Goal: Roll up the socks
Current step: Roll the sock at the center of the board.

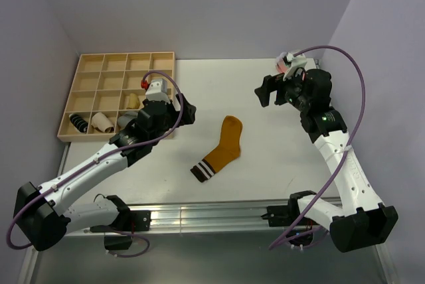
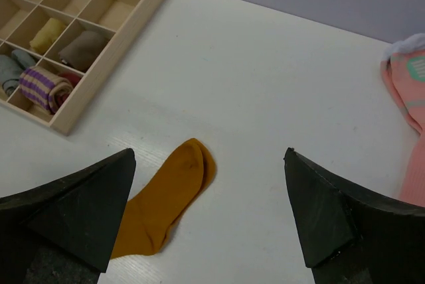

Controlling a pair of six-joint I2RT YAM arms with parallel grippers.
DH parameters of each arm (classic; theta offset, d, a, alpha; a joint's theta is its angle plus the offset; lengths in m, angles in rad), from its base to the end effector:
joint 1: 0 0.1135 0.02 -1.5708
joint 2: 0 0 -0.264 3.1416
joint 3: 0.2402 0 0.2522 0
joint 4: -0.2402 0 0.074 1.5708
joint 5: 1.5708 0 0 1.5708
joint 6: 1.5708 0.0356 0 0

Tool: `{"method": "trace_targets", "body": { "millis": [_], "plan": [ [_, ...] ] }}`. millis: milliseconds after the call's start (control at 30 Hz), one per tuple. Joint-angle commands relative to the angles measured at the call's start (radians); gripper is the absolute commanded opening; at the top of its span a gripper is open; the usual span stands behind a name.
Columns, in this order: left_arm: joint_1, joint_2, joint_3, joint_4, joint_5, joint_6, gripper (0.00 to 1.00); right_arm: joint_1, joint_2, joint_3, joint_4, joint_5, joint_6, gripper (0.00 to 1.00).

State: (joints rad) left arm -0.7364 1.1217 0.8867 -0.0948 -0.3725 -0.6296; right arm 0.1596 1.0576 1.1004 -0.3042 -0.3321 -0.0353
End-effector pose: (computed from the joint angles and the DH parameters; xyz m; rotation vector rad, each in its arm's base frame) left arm 0.2006 -0.1643 0.3179 -0.1542 1.9129 -0.5798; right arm 0.2317 0.0491 0.3861 -0.4101 1.7887 0.3912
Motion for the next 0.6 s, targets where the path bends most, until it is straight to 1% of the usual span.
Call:
{"method": "trace_targets", "body": {
  "millis": [0, 200, 300, 333, 367, 467, 500, 567],
  "plan": [
    [-0.004, -0.020, 0.040, 0.003, -0.014, 0.011, 0.99, 0.008, -0.005, 0.006, 0.013, 0.027, -0.021, 1.00],
    [-0.004, -0.026, 0.037, -0.002, -0.017, 0.011, 0.99, 0.009, 0.019, 0.013, -0.042, 0.039, -0.058, 0.99],
    [-0.004, -0.025, 0.037, -0.005, -0.020, 0.007, 0.99, 0.038, 0.036, 0.006, -0.070, 0.031, -0.083, 0.95],
    [-0.004, -0.023, 0.035, -0.003, -0.025, 0.001, 0.99, 0.064, 0.041, 0.001, -0.076, 0.048, -0.089, 0.93],
    [-0.004, -0.020, 0.031, -0.005, -0.029, -0.004, 0.99, 0.139, 0.047, -0.014, -0.084, 0.092, -0.106, 0.90],
    [0.003, -0.011, 0.014, 0.012, -0.026, -0.021, 0.99, 0.279, 0.085, -0.066, -0.088, 0.180, -0.129, 0.84],
    [0.014, -0.008, 0.008, 0.013, -0.028, -0.027, 0.99, 0.355, 0.096, -0.079, -0.084, 0.192, -0.127, 0.83],
    [0.028, -0.005, -0.011, 0.010, -0.026, -0.059, 1.00, 0.414, 0.140, -0.097, -0.087, 0.208, -0.127, 0.79]
  ]
}}
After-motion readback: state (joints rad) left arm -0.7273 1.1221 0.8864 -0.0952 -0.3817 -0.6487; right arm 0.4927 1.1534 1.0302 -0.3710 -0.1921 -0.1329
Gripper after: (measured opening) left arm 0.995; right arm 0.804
